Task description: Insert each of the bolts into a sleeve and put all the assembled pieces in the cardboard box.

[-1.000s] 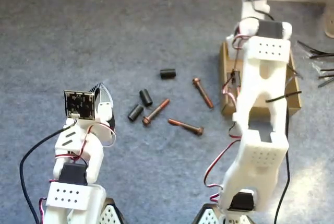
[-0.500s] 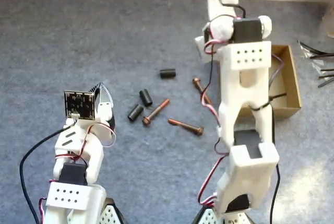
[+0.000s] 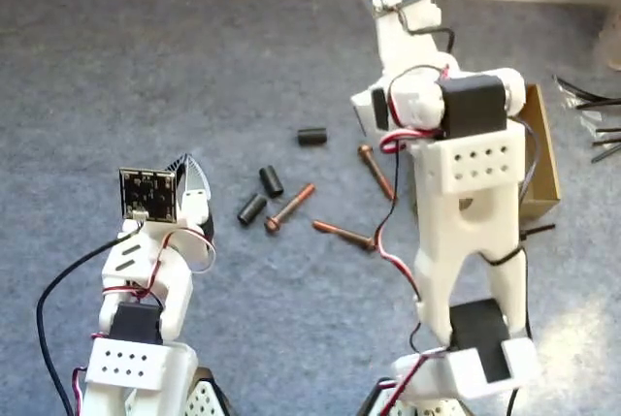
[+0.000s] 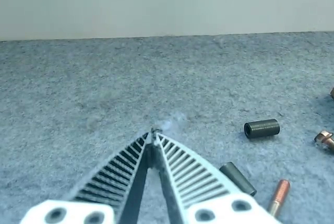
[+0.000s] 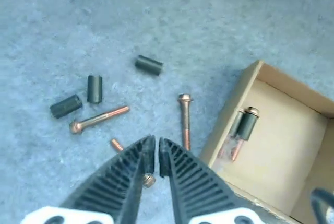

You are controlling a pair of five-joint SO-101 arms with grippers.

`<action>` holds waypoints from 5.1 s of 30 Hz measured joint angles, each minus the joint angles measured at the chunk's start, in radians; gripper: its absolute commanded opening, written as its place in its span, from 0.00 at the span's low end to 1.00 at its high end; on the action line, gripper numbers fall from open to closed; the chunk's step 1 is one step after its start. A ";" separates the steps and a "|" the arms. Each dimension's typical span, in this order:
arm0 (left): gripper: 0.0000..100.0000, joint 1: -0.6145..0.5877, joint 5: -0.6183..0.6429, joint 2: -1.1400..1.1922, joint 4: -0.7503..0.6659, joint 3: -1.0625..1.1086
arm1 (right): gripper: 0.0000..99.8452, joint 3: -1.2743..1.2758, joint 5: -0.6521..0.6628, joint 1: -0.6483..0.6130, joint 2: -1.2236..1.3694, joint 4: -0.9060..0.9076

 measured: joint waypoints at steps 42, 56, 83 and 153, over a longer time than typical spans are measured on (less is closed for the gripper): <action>0.00 -0.364 0.000 0.000 0.000 0.000 | 0.06 0.276 -0.089 -0.339 0.477 -0.437; 0.00 -0.373 0.000 0.000 0.000 0.000 | 0.17 -0.262 -0.120 -0.348 0.868 -0.170; 0.00 -0.373 0.000 0.000 0.000 0.000 | 0.13 -0.393 -0.120 -0.287 1.086 -0.173; 0.00 -0.373 0.000 0.000 0.000 0.025 | 0.00 -0.697 0.002 -0.204 0.651 0.005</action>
